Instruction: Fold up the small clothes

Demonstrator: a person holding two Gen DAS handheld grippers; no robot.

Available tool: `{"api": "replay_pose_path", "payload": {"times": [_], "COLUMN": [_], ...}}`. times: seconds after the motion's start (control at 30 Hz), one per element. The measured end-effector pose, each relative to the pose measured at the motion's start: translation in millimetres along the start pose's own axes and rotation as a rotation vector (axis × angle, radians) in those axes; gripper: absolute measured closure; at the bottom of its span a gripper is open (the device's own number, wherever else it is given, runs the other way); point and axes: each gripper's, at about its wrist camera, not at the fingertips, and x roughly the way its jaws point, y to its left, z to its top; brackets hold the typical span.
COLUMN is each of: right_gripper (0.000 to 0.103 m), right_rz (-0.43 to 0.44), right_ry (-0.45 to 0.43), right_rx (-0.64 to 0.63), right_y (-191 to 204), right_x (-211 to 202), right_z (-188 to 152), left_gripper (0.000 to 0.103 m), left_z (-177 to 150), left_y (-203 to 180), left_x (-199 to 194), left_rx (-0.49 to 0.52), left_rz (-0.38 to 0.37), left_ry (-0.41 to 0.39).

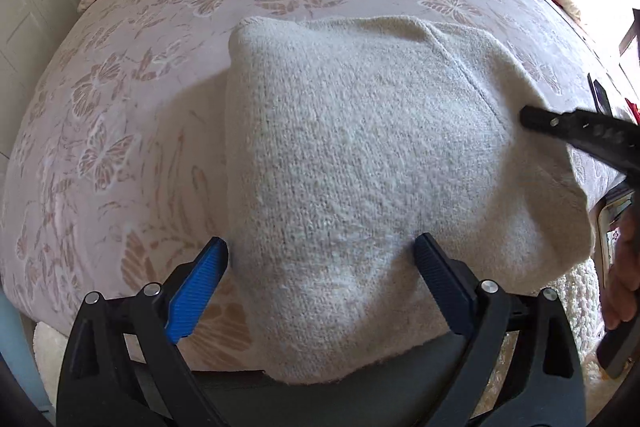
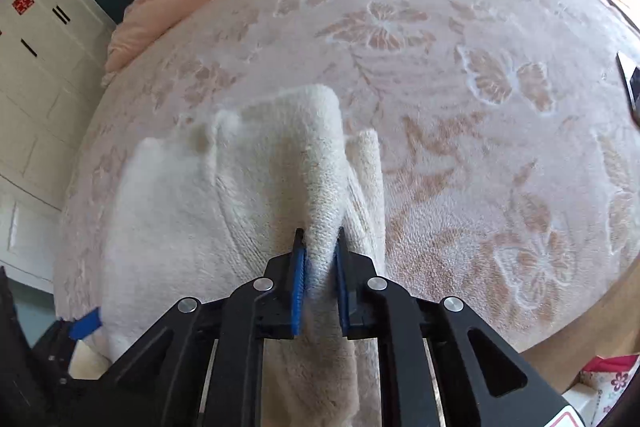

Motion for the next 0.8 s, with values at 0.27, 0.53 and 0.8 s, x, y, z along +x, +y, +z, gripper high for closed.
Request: {"api": "replay_pose_path", "payload": {"times": [0.27, 0.53, 0.8], "right_gripper": [0.087, 0.086, 0.092], "right_rz": [0.146, 0.085, 0.052], "right_ry": [0.171, 0.152, 0.175], "right_rx": [-0.191, -0.250, -0.151], "right_y": [90, 112, 80], "right_x": [35, 19, 24], "right_z": [-28, -32, -48], "left_gripper": [0.010, 0.010, 0.010], "left_z": [-9, -22, -22], "left_y": [44, 82, 57], "left_x": [-27, -33, -30], "left_rx": [-0.103, -0.173, -0.109], "left_rz": [0.040, 0.105, 0.059], "left_ry": [-0.032, -0.014, -0.008]}}
